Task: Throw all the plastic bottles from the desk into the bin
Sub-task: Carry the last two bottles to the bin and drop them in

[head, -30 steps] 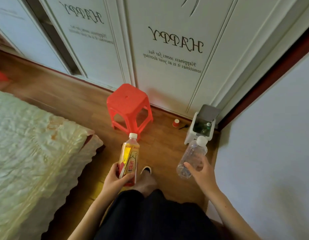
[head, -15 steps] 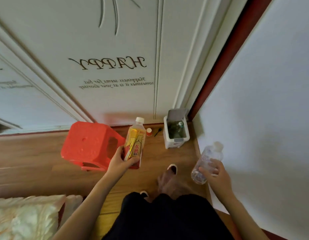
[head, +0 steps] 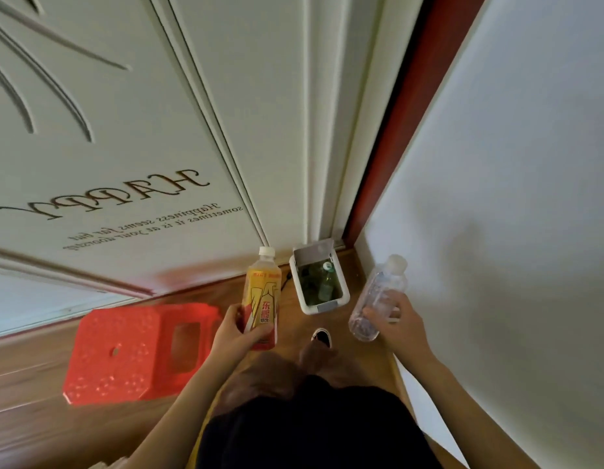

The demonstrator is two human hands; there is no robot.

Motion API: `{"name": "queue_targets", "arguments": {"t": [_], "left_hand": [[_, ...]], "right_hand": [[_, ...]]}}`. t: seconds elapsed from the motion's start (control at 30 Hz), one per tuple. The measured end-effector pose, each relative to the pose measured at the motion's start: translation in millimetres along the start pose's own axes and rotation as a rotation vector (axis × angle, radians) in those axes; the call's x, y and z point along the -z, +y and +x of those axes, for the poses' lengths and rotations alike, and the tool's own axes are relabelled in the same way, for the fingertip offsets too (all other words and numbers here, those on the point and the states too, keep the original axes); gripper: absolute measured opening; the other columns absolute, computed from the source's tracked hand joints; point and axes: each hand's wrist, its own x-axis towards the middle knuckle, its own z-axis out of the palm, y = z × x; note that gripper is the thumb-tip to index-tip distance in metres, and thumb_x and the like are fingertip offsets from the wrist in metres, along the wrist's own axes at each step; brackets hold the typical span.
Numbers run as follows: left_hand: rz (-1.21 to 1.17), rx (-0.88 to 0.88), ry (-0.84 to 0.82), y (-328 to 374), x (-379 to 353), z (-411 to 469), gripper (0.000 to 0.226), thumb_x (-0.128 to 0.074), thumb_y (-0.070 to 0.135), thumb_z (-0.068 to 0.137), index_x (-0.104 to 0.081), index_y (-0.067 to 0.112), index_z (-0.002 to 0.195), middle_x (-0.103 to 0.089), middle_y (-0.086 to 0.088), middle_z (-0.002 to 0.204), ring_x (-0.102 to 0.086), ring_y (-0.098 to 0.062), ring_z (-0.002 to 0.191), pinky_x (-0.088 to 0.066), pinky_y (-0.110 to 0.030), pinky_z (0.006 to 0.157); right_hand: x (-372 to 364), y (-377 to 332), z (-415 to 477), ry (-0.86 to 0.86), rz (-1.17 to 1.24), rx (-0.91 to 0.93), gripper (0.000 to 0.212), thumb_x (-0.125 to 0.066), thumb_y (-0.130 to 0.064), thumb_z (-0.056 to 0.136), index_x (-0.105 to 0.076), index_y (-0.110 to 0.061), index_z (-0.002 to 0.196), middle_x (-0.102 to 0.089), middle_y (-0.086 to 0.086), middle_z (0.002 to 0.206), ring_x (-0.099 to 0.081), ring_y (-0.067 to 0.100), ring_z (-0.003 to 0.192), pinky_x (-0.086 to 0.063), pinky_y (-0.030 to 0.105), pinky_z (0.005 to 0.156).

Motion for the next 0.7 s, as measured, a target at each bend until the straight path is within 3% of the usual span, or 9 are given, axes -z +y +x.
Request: {"name": "queue_targets", "arguments": {"t": [0.07, 0.13, 0.23, 0.4, 0.5, 0.57, 0.7], "left_hand": [[0.030, 0.031, -0.026, 5, -5, 26, 0.046, -0.080, 0.024, 0.073, -0.047, 0.024, 0.104, -0.062, 0.008, 0.098, -0.064, -0.010, 0.086, -0.056, -0.028, 0.072], [0.065, 0.057, -0.045, 4, -12, 57, 0.046, -0.083, 0.026, 0.070, -0.047, 0.027, 0.099, -0.064, 0.007, 0.099, -0.065, -0.013, 0.089, -0.058, -0.036, 0.078], [0.096, 0.100, -0.078, -8, -31, 110, 0.048, -0.085, 0.029, 0.067, -0.050, 0.026, 0.100, -0.067, 0.002, 0.103, -0.067, -0.017, 0.092, -0.058, -0.040, 0.081], [0.148, 0.127, -0.167, -57, -80, 207, 0.060, -0.083, 0.039, 0.061, -0.050, 0.022, 0.107, -0.066, 0.002, 0.107, -0.067, -0.018, 0.096, -0.058, -0.041, 0.083], [0.139, 0.162, -0.199, -101, -116, 267, 0.060, -0.084, 0.030, 0.065, -0.049, 0.023, 0.114, -0.065, 0.003, 0.111, -0.065, -0.018, 0.102, -0.057, -0.045, 0.088], [0.122, 0.188, -0.201, -131, -141, 303, 0.065, -0.083, 0.028, 0.067, -0.047, 0.023, 0.121, -0.063, 0.006, 0.115, -0.063, -0.017, 0.105, -0.056, -0.039, 0.087], [0.125, 0.170, -0.218, -173, -182, 350, 0.064, -0.081, 0.028, 0.071, -0.044, 0.026, 0.123, -0.061, 0.009, 0.117, -0.061, -0.011, 0.103, -0.052, -0.020, 0.071]], "right_hand": [[-6, -4, 26, -0.034, -0.034, 0.050, 0.049, -0.072, -0.043, 0.080, -0.049, -0.027, 0.120, -0.062, -0.007, 0.108, -0.063, 0.011, 0.092, -0.054, 0.030, 0.089], [-14, 1, 55, -0.059, -0.040, 0.077, 0.056, -0.069, -0.055, 0.073, -0.046, -0.034, 0.120, -0.062, -0.012, 0.110, -0.065, 0.007, 0.092, -0.054, 0.019, 0.081], [-35, 27, 104, -0.071, -0.033, 0.052, 0.060, -0.070, -0.052, 0.076, -0.048, -0.029, 0.127, -0.064, -0.014, 0.112, -0.067, 0.004, 0.096, -0.052, 0.007, 0.068], [-79, 91, 195, -0.033, -0.037, 0.013, 0.053, -0.070, -0.044, 0.082, -0.052, -0.019, 0.125, -0.065, -0.017, 0.102, -0.067, 0.002, 0.088, -0.047, 0.002, 0.060], [-106, 139, 243, -0.027, -0.036, 0.007, 0.046, -0.069, -0.043, 0.082, -0.051, -0.024, 0.120, -0.064, -0.019, 0.100, -0.066, 0.000, 0.087, -0.047, 0.001, 0.060], [-123, 169, 268, -0.021, -0.014, 0.011, 0.044, -0.070, -0.041, 0.081, -0.049, -0.029, 0.118, -0.061, -0.024, 0.098, -0.064, -0.003, 0.085, -0.046, 0.000, 0.060], [-145, 215, 300, -0.021, 0.023, 0.004, 0.045, -0.071, -0.039, 0.080, -0.051, -0.029, 0.119, -0.063, -0.024, 0.100, -0.064, -0.013, 0.082, -0.047, 0.001, 0.064]]}}
